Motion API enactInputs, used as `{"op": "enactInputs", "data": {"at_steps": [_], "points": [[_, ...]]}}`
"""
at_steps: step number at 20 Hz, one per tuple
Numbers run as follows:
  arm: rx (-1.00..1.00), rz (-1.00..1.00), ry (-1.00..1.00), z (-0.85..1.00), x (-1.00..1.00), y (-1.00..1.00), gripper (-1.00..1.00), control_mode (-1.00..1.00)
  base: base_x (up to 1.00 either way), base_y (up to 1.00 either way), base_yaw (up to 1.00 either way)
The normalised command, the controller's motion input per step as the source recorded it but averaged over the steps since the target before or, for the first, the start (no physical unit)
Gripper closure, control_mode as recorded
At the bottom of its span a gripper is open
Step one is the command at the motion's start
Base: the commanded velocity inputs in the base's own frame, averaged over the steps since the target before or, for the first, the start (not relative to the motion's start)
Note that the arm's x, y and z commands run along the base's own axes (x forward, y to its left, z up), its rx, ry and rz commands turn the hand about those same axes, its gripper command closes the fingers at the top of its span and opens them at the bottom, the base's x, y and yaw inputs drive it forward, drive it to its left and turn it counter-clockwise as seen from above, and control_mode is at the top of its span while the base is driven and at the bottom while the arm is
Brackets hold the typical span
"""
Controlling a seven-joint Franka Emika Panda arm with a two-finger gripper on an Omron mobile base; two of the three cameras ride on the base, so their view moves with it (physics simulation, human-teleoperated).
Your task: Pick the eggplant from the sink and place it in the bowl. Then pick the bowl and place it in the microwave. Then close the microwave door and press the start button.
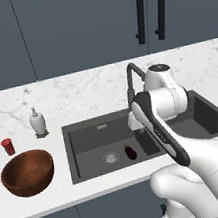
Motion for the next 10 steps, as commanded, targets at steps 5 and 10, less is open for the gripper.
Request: {"op": "enactInputs", "data": {"at_steps": [5, 10], "points": [[-0.02, 0.00, 0.00, -0.52, 0.39, 0.19, -1.00, -1.00, 0.00, 0.00, 0.00], [-0.05, 0.00, 0.07, -0.49, 0.40, 0.09, -1.00, -1.00, 0.00, 0.00, 0.00]]}}
